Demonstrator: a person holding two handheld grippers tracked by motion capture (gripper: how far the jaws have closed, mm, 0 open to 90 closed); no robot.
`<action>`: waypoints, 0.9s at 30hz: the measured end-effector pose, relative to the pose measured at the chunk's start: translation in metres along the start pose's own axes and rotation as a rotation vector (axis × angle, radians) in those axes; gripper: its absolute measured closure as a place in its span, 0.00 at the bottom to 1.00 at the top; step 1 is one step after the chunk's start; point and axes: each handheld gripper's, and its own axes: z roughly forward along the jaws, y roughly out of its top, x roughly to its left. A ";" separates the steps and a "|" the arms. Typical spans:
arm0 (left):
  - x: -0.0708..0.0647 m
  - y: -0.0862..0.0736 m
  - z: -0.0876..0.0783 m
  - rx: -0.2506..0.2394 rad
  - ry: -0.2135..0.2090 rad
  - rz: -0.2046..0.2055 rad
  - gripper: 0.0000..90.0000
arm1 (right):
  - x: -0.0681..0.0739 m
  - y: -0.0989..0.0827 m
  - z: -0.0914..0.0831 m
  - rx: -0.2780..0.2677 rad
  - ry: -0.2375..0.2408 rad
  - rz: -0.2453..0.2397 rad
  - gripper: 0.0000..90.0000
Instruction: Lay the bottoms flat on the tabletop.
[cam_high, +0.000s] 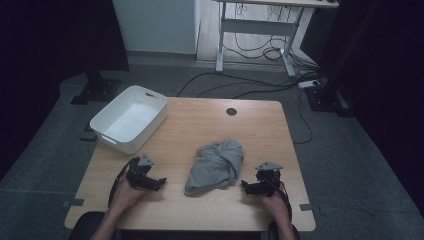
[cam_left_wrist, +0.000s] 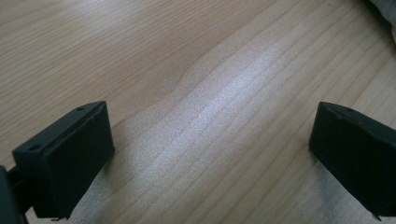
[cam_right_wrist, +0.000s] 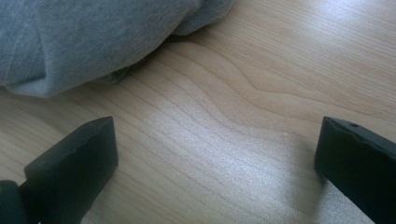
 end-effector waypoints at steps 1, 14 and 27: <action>0.000 0.000 0.000 0.000 0.000 0.000 0.00 | 0.000 0.000 0.000 0.000 0.000 0.000 0.00; -0.024 0.016 -0.005 -0.026 -0.066 0.067 0.15 | 0.001 0.016 -0.018 -0.024 0.055 0.043 0.18; -0.060 0.038 -0.005 -0.058 -0.194 0.161 0.17 | 0.020 0.059 -0.024 -0.079 0.172 -0.007 0.40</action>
